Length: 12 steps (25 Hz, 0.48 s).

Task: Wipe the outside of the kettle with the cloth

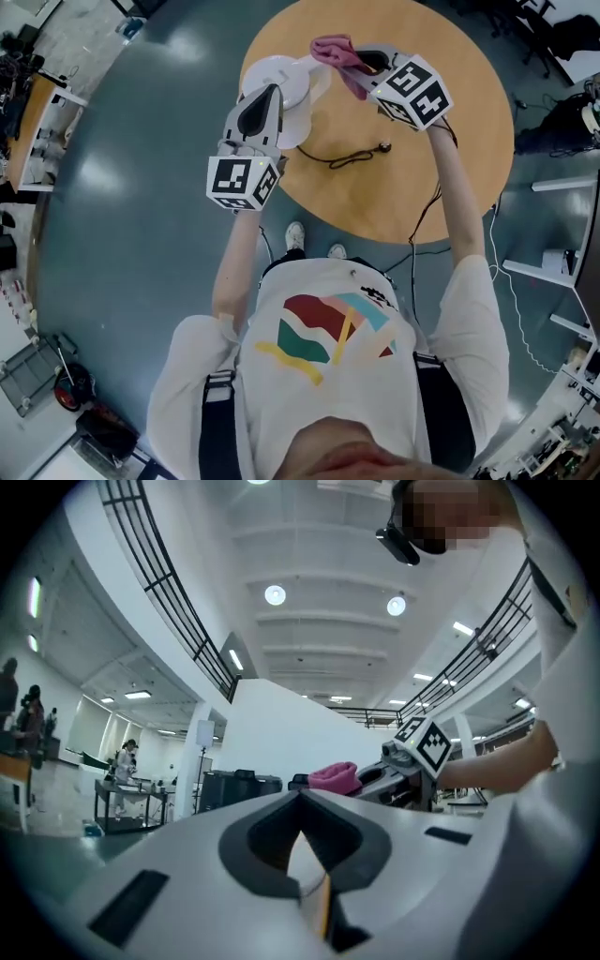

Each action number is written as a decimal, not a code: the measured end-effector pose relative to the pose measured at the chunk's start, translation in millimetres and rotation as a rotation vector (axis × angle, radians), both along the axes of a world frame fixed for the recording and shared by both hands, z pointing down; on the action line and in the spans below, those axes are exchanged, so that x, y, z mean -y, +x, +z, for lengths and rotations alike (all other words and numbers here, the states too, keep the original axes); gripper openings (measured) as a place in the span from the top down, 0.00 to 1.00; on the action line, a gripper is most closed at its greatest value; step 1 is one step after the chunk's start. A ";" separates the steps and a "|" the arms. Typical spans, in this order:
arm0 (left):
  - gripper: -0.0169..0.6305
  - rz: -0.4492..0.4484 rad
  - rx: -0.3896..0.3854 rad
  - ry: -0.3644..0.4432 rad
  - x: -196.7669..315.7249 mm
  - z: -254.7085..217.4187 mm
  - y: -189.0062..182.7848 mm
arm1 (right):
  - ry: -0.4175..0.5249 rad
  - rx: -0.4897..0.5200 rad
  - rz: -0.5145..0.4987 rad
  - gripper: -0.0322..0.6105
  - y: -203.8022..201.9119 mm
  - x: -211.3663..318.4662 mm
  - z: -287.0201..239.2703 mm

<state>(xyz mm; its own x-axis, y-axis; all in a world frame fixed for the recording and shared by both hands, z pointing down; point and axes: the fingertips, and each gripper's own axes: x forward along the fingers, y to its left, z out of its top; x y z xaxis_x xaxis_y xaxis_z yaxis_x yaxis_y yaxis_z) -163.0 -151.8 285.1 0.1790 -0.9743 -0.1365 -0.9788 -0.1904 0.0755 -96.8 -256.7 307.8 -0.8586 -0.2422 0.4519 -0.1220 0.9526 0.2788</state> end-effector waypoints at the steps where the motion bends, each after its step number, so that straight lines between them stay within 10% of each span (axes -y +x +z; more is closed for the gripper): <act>1: 0.91 -0.019 0.015 -0.022 -0.4 7.0 -1.1 | -0.049 0.014 -0.013 0.88 -0.3 -1.5 5.4; 12: 0.91 0.076 0.145 -0.140 25.1 41.3 37.1 | -0.444 -0.012 -0.122 0.88 -20.8 8.7 23.9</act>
